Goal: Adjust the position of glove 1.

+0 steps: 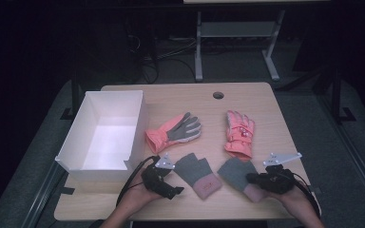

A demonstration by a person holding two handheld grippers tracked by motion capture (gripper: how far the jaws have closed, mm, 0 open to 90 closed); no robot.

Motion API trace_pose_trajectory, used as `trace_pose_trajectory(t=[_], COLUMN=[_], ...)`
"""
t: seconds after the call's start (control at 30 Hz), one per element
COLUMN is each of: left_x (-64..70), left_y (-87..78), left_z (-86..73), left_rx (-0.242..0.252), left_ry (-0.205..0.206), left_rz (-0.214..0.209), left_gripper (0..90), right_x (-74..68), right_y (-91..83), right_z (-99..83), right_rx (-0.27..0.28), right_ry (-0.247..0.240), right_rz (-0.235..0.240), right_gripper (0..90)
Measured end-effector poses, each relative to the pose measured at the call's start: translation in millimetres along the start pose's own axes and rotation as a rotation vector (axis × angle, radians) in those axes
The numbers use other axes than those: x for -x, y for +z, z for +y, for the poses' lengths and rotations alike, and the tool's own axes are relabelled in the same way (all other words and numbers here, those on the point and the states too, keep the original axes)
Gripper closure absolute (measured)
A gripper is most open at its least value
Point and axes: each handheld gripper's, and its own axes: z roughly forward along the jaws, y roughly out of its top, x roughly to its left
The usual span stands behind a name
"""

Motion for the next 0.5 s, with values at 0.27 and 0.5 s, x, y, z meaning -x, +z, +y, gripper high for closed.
trace_pose_trajectory(t=[0.27, 0.5], left_x=[0.2, 0.7], left_y=[-1.3, -2.1], left_z=[0.2, 0.4], left_rx=[0.005, 0.006], left_ry=[-0.001, 0.012], left_rz=[0.0, 0.003], left_gripper=[14.4, 14.4], right_x=[-11.5, -28.4], right_y=[1.6, 18.5], right_z=[18.1, 43.7], right_rx=[0.044, 0.056], right_ry=[0.009, -0.018], right_rz=[0.024, 0.031], right_gripper=[86.5, 86.4])
